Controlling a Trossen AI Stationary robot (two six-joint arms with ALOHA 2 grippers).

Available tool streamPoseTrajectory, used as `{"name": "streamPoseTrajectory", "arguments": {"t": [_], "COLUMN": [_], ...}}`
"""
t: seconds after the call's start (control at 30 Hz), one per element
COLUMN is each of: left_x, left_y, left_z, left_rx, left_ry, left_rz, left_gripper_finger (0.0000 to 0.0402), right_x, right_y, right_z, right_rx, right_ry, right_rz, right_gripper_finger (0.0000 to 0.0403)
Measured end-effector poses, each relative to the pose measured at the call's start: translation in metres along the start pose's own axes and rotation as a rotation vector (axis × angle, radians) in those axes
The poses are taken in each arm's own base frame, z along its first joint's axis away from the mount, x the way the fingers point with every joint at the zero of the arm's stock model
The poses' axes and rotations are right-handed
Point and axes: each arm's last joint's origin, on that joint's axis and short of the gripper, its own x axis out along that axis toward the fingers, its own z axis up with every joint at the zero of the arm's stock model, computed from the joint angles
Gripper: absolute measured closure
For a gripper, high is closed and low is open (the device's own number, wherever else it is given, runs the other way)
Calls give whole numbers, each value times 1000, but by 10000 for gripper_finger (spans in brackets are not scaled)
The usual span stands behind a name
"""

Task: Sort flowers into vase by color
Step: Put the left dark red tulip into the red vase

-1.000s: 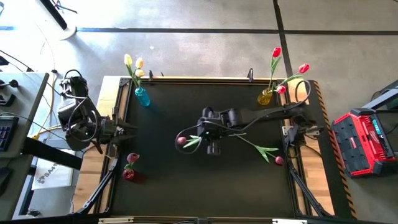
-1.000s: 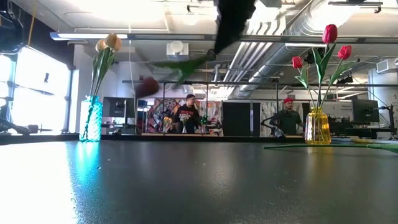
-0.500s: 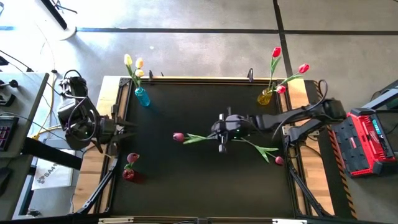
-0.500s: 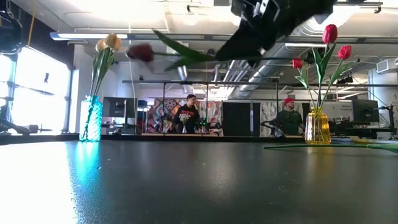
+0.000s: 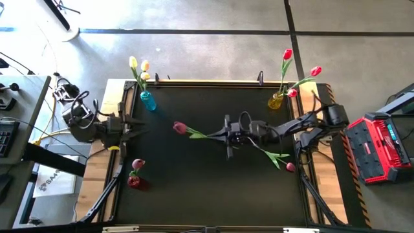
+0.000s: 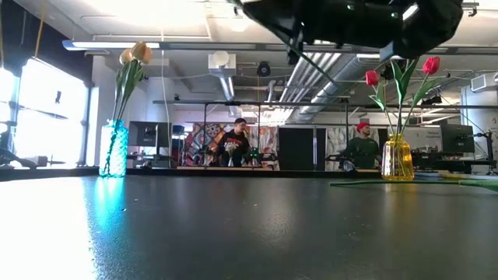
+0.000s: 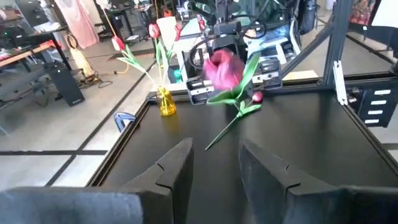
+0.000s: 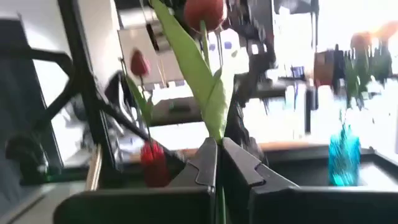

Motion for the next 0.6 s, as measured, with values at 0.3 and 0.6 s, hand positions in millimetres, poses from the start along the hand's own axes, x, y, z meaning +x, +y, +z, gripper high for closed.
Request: {"name": "streamPoseTrajectory", "arguments": {"t": [0.3, 0.6], "left_x": [36, 64], "left_y": [-25, -42], "left_z": [-3, -6], "left_rx": [51, 155], "left_ry": [-64, -134], "left_rz": [-81, -26], "left_gripper_finger": [266, 265], "right_x": [31, 66], "right_y": [4, 11], "right_z": [14, 44], "right_rx": [-47, -103], "right_ry": [-152, -278], "right_rz": [60, 169], "right_gripper_finger": [403, 403]}}
